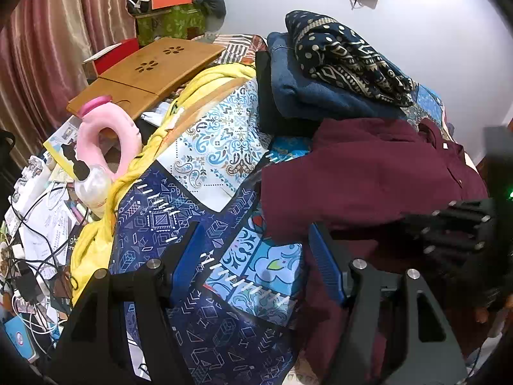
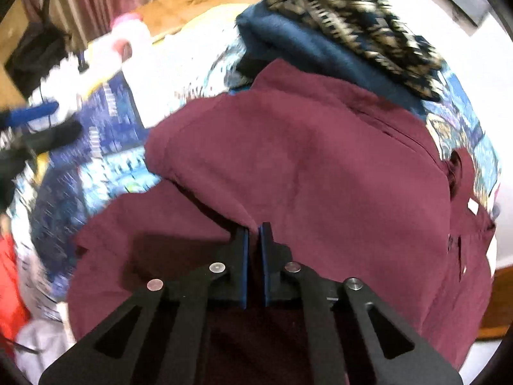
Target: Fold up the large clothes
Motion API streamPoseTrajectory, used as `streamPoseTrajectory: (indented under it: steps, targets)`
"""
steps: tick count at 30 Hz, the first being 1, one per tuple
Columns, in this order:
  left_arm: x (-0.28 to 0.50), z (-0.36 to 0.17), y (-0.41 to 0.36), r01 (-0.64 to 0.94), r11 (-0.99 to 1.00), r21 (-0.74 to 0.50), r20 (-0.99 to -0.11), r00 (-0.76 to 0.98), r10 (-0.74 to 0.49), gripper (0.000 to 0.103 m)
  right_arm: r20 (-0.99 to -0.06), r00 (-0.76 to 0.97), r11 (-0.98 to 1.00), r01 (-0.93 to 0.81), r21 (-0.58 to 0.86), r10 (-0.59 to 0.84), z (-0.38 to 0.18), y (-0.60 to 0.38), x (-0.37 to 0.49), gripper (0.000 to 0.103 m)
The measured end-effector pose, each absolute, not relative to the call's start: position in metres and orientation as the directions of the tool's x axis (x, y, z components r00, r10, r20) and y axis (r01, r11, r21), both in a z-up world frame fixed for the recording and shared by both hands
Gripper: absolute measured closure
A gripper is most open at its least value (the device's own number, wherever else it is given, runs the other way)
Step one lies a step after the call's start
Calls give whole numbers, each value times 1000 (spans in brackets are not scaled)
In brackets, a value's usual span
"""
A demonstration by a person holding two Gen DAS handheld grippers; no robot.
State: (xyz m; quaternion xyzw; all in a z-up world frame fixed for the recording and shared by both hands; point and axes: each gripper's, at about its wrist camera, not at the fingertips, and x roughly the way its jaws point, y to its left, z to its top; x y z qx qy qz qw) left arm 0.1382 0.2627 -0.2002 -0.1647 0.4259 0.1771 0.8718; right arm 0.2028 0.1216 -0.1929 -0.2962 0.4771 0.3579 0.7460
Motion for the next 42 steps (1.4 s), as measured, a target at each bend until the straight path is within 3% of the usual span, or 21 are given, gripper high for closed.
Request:
streamPoseTrajectory:
  steps: [11,19,25,31,36,40,41,42]
  targets:
    - [146,-207,241,-434,891,-130,-830,540,142,37,-781,468,718,-695,-36,414,-103,59,216,99]
    - [167,-228,221,-411,903,-123,-868,486,103,37,-694,591,853,-518,65,411,-71,-29,232,99]
    - [183,-250,206,-393,916,-85,-899,427,100,37,-715,606,927,-334,170,349,-87,-108,246,99]
    - [190,-264,199,-387,920,-62,-912,396,106,36,-772,597,976,-150,158,217,-120,-173,248,99]
    - [191,-261,198,-387,921,-42,-912,392,123,36,-797,576,979,-184,90,182,-128,-179,236,99]
    - [191,-249,197,-386,922,-35,-901,410,138,36,-758,619,951,-308,5,205,-111,-158,224,98]
    - [191,-245,197,-384,923,-38,-898,418,136,36,-753,619,938,-347,-6,224,-105,-148,223,92]
    - [191,-240,196,-379,924,-47,-894,429,130,36,-751,614,923,-383,-15,242,-101,-141,223,78]
